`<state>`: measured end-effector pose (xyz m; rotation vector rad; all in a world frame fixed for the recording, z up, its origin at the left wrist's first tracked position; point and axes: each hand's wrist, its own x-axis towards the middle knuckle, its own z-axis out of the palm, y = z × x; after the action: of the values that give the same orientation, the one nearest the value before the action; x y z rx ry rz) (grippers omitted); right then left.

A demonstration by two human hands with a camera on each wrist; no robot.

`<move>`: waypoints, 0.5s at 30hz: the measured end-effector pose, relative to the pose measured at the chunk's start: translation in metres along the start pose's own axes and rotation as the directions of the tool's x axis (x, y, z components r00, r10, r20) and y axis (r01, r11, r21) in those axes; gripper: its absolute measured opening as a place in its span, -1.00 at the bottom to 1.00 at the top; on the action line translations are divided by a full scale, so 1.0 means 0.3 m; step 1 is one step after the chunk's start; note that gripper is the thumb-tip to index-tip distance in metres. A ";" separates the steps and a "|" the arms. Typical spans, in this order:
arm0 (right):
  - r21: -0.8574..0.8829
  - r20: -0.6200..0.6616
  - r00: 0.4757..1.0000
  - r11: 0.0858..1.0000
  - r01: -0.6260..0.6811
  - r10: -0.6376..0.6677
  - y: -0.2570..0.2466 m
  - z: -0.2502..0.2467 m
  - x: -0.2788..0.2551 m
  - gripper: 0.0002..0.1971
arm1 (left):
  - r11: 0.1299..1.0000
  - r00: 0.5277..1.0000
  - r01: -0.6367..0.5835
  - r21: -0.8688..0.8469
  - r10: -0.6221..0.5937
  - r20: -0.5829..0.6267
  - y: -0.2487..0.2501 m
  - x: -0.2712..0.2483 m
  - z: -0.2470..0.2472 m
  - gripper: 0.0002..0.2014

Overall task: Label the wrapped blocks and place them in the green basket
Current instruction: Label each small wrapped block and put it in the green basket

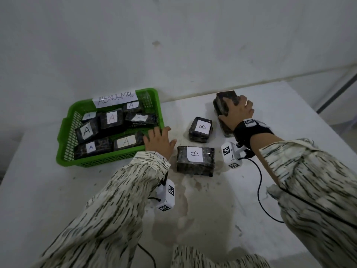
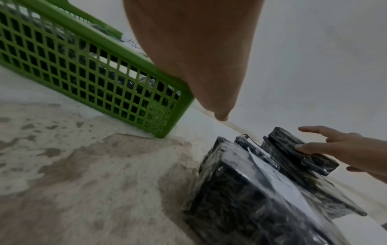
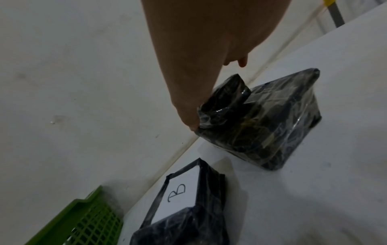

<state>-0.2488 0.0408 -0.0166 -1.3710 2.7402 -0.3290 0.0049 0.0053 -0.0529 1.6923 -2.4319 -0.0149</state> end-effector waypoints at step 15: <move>0.814 -0.007 0.996 0.579 -0.048 0.092 0.030 -0.040 0.001 -0.70 | 0.998 0.998 0.030 0.050 -0.032 0.050 0.012 0.003 -0.028 -0.60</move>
<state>-0.2577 0.0477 -0.0067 -0.9539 2.1074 -1.4176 0.0026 0.0065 -0.0440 1.7718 -2.4618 -0.0018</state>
